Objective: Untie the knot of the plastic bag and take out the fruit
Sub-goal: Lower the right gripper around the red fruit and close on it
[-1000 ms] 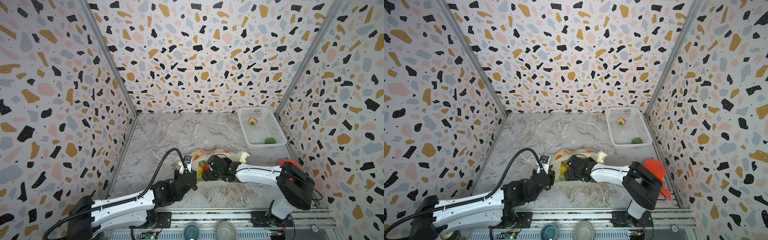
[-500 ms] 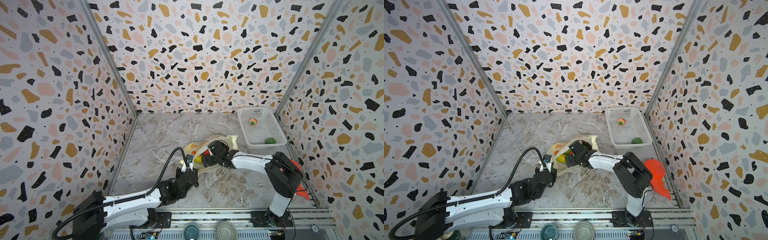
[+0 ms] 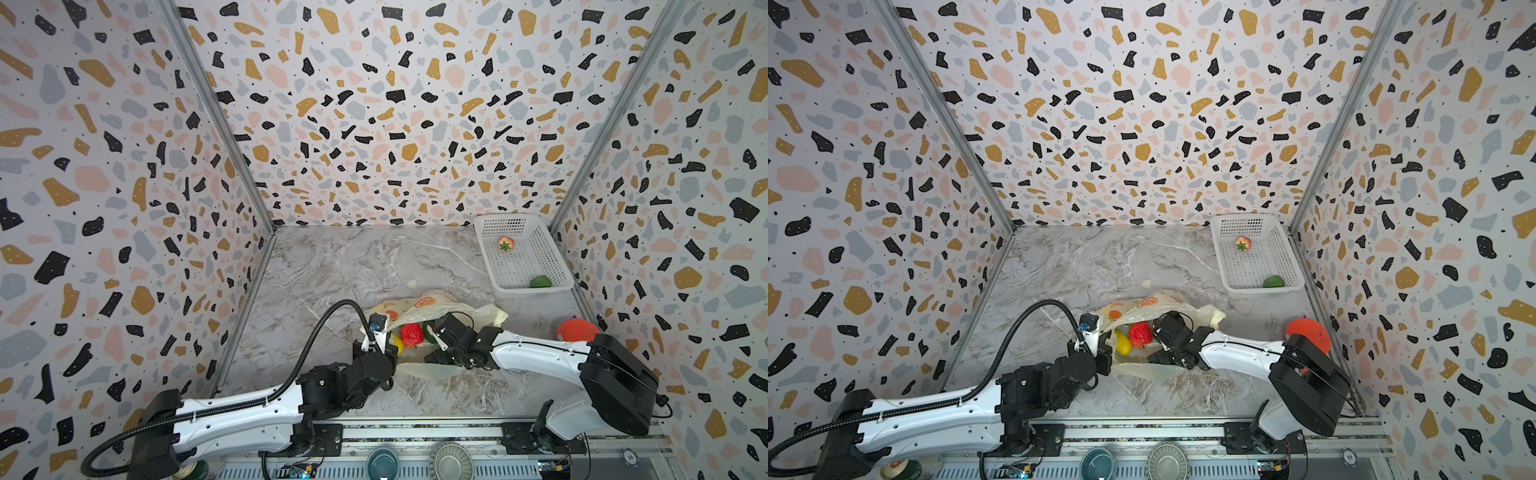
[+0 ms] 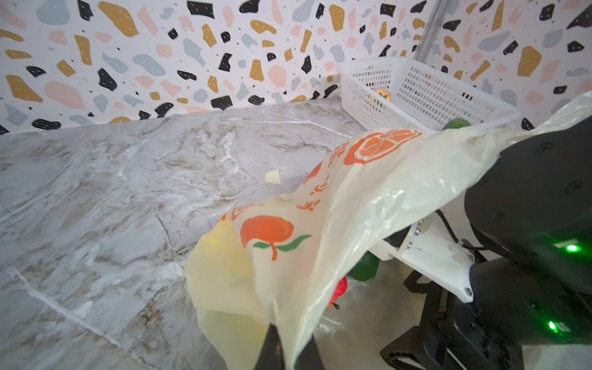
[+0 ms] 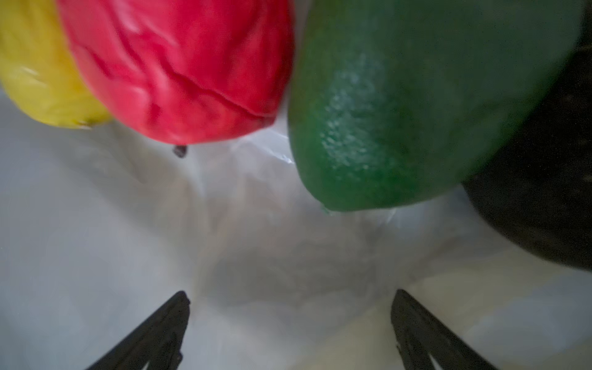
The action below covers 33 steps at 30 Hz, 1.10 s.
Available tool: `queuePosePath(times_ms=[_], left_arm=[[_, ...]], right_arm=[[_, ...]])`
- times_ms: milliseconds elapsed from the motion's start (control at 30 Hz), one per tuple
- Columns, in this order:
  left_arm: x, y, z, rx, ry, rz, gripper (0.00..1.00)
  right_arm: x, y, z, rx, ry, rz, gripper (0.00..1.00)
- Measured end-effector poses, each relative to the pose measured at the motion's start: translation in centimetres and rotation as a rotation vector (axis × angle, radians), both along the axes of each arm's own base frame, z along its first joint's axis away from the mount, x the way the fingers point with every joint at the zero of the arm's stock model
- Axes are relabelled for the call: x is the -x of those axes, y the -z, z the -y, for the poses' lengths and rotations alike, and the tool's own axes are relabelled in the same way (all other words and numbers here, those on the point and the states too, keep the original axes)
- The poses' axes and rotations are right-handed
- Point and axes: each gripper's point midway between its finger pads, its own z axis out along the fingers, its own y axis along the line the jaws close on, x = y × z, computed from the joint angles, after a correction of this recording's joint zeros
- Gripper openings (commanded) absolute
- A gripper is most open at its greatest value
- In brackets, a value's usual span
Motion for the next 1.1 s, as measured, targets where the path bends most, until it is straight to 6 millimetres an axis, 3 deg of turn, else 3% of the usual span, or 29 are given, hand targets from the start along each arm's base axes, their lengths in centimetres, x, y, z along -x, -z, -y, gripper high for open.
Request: queuePosePath(times_ms=[100,200,367,567,900,1100], left_arm=[[0.5,0.9,0.3,-0.02,0.01,-0.018,0.0],[0.3,2.1,0.1,-0.06,-0.016,-0.024,0.0],[0.2,4.1,-0.2,-0.14,-0.037,-0.047,0.0],[0.5,4.1,-1.2,-0.122,-0.047,-0.056,0.0],[0.5,4.6,-2.0,-0.134,-0.055,-0.032,0.0],[0.5,5.6,-2.2,-0.152,-0.057,-0.008,0.0]], right_arm=[[1.6,0.0,0.3,0.015,-0.023,-0.025,0.99],[1.8,-0.3,-0.3,0.012,-0.043,-0.026,0.99],[-0.1,-2.4,-2.9,-0.033,-0.05,0.007,0.99],[-2.5,-4.9,-5.0,-0.129,-0.015,0.064,0.99],[-4.9,-4.9,-7.0,-0.226,0.069,0.09,0.99],[-6.0,-3.8,-8.0,-0.245,0.106,0.105,0.99]])
